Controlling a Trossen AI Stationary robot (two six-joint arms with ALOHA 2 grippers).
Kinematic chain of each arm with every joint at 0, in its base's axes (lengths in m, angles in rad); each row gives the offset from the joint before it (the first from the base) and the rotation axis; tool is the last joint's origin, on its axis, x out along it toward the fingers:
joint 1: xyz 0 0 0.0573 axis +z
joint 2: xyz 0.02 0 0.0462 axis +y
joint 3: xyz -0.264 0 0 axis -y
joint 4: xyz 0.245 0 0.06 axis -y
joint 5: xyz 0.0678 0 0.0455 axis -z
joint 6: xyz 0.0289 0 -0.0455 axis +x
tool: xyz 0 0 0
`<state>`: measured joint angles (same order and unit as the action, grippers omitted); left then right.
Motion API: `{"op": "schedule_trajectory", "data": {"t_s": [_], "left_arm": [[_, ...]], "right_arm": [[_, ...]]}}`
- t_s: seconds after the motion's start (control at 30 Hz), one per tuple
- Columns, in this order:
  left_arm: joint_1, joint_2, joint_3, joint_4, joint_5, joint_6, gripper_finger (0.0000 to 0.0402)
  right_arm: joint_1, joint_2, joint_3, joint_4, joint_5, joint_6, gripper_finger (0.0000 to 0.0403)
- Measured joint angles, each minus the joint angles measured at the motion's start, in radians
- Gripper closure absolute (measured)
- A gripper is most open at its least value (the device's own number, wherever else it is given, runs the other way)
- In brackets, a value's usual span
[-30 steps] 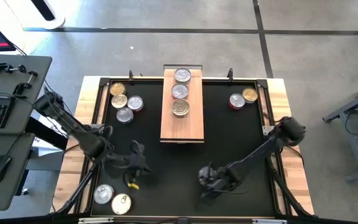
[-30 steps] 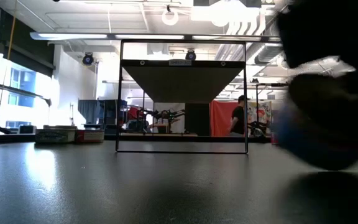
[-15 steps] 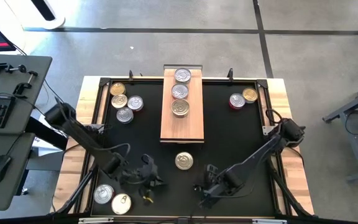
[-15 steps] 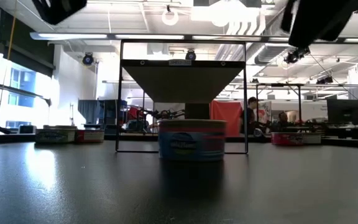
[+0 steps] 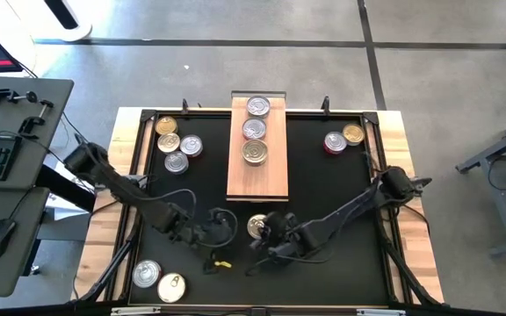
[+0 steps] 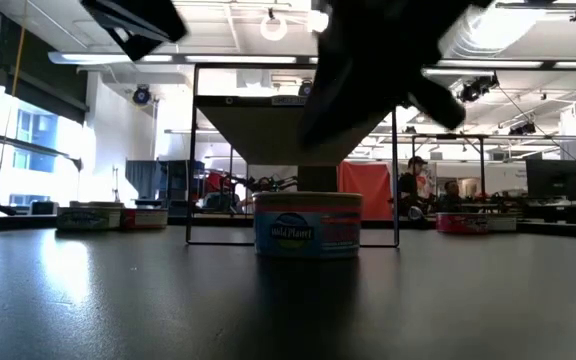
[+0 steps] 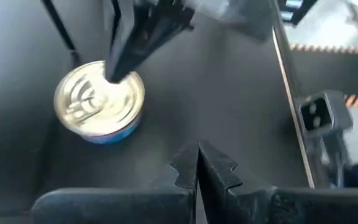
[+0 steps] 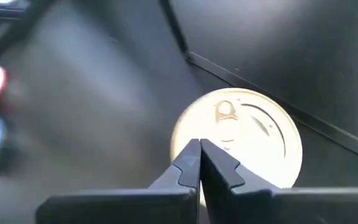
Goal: Stack canned seafood by type on shelf
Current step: Stack the blue pink tuna can on top of the blue pink tuna can on the shelf
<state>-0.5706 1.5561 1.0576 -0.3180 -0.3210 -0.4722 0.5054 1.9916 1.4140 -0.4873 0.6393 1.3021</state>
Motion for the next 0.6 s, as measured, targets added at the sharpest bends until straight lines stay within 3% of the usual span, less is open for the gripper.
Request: {"op": "schedule_trajectory", "data": {"t_s": [0.23, 0.47, 0.6], "left_arm": [[-0.032, -0.126, 0.0, -0.132, -0.104, 0.012, 0.0401], [-0.048, -0.135, -0.002, -0.124, -0.189, -0.024, 0.0401], [-0.051, -0.104, -0.041, -0.029, -0.191, -0.074, 0.0402]], "right_arm": [[-0.03, 0.076, 0.0, 0.001, -0.015, 0.092, 0.0403], [0.001, 0.079, 0.0, 0.034, -0.106, 0.037, 0.0403], [0.051, 0.077, 0.001, 0.087, -0.169, -0.016, 0.0403]]}}
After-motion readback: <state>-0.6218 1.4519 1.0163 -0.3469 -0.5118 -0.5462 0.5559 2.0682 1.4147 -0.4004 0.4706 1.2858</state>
